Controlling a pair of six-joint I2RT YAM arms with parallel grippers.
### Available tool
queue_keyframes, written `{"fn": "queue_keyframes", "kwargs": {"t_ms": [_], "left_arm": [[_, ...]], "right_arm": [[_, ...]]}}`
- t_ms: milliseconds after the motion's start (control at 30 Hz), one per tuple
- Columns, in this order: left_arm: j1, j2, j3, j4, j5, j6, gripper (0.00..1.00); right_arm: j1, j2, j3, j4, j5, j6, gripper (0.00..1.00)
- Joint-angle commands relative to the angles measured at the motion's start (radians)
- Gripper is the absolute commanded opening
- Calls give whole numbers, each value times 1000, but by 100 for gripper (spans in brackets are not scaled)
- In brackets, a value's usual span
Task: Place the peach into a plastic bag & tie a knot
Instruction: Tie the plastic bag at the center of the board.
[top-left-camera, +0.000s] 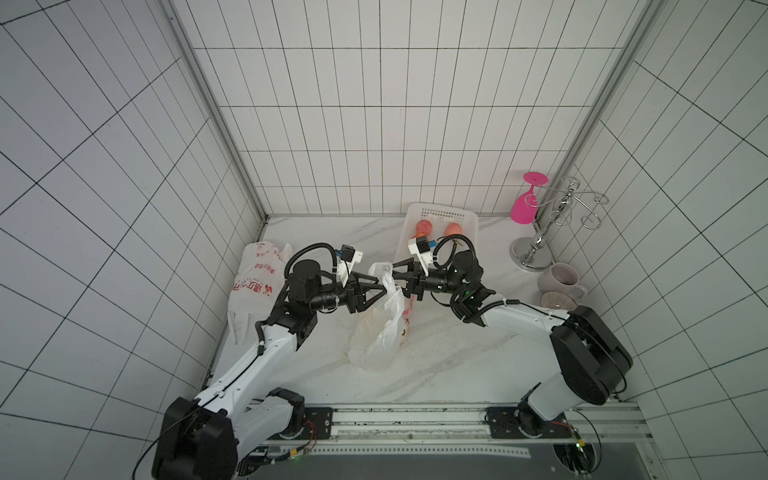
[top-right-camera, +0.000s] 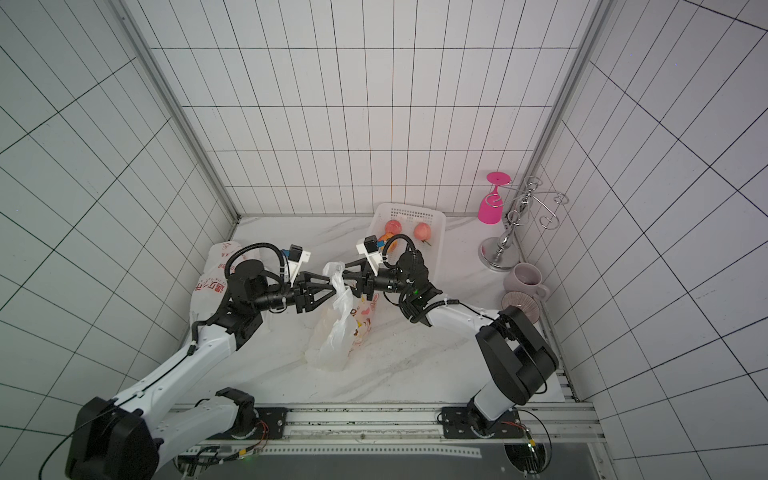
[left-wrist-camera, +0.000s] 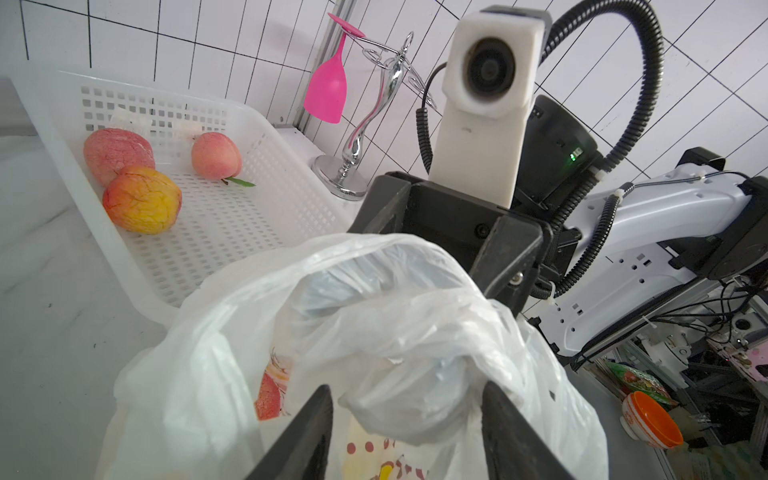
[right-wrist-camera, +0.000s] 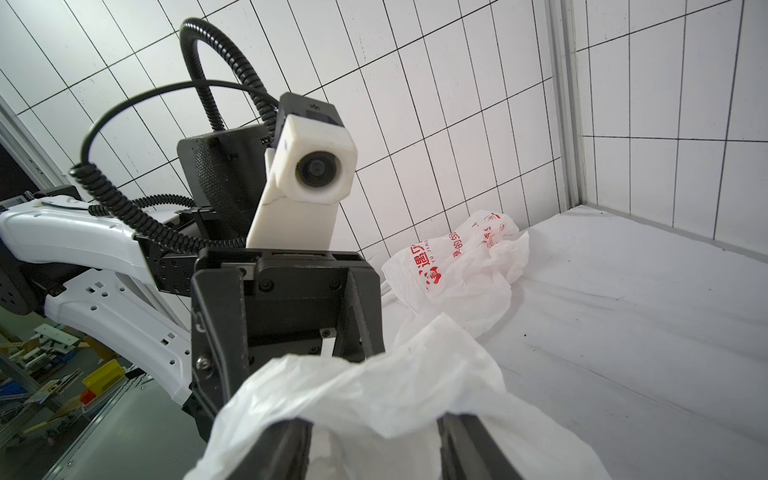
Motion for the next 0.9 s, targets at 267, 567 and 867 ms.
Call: {"fn": "queue_keyframes", "kwargs": {"t_ms": [267,567,867], "left_arm": [[3,23,23,106,52,-62,35],[-13,35,13,138,57,-70,25],[1,20,16,103,38,-56,0]], "right_arm": [[32,4,72,-18,-9,-42,47],[33,14,76,-3,-5,-23,47],[4,-39,23,-48,28,-38,48]]}}
